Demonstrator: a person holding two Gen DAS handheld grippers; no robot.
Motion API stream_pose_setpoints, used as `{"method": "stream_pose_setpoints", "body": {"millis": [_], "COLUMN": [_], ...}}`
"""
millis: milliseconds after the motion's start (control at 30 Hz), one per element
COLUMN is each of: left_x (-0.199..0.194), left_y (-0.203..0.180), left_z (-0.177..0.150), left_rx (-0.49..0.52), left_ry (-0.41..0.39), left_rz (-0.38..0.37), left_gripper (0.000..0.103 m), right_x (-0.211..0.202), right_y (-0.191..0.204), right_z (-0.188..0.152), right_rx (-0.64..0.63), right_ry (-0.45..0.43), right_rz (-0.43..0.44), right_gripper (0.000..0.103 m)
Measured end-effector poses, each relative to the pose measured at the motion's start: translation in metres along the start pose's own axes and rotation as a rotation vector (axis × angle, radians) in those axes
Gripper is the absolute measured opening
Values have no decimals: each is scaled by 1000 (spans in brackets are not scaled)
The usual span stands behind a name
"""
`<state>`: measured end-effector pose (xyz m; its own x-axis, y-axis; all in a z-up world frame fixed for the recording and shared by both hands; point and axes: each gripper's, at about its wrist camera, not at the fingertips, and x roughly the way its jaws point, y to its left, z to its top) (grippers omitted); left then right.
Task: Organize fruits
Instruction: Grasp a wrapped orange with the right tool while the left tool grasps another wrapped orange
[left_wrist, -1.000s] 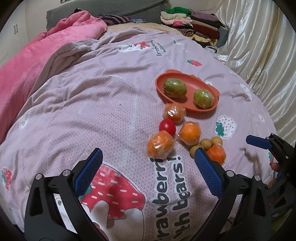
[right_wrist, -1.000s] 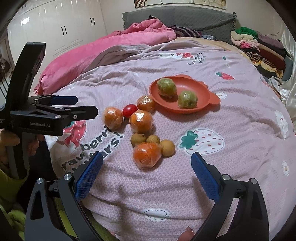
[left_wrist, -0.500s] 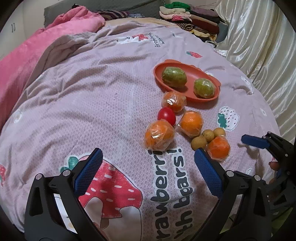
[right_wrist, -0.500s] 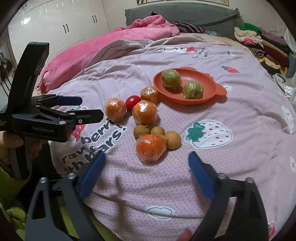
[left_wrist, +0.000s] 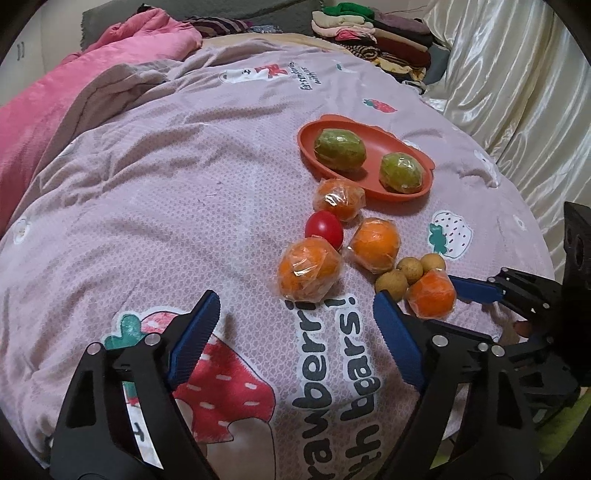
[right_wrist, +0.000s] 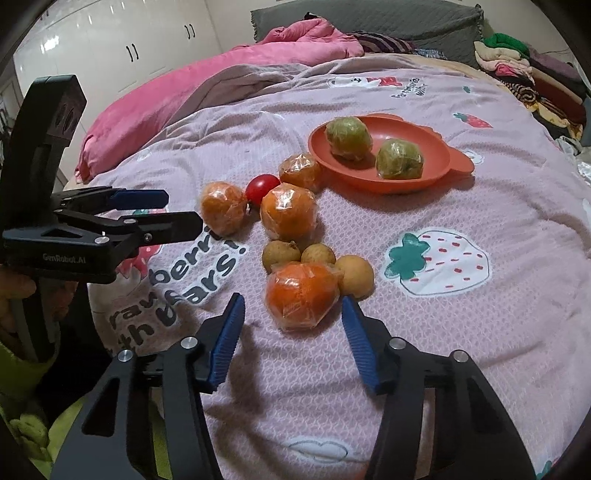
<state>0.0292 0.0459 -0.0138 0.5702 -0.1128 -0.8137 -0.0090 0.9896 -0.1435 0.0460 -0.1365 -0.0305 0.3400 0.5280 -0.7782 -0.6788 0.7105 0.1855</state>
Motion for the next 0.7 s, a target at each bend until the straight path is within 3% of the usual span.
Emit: {"method": "stream_pose_setpoints", "body": {"millis": [233, 633, 700], "left_x": [8, 29, 31], "left_y": [1, -1, -1], "left_z": [5, 10, 10], "left_rx": [-3, -4, 1], "left_ry": [3, 29, 29], "left_rz": [-14, -53, -54], "left_gripper": [65, 49, 42], "right_x": [7, -2, -4], "right_y": [-2, -4, -4], "right_z": [1, 3, 3], "right_rx": [-8, -13, -13], "right_ry": [-11, -22, -26], "right_rz": [1, 22, 22], "right_gripper": [41, 40, 40]}}
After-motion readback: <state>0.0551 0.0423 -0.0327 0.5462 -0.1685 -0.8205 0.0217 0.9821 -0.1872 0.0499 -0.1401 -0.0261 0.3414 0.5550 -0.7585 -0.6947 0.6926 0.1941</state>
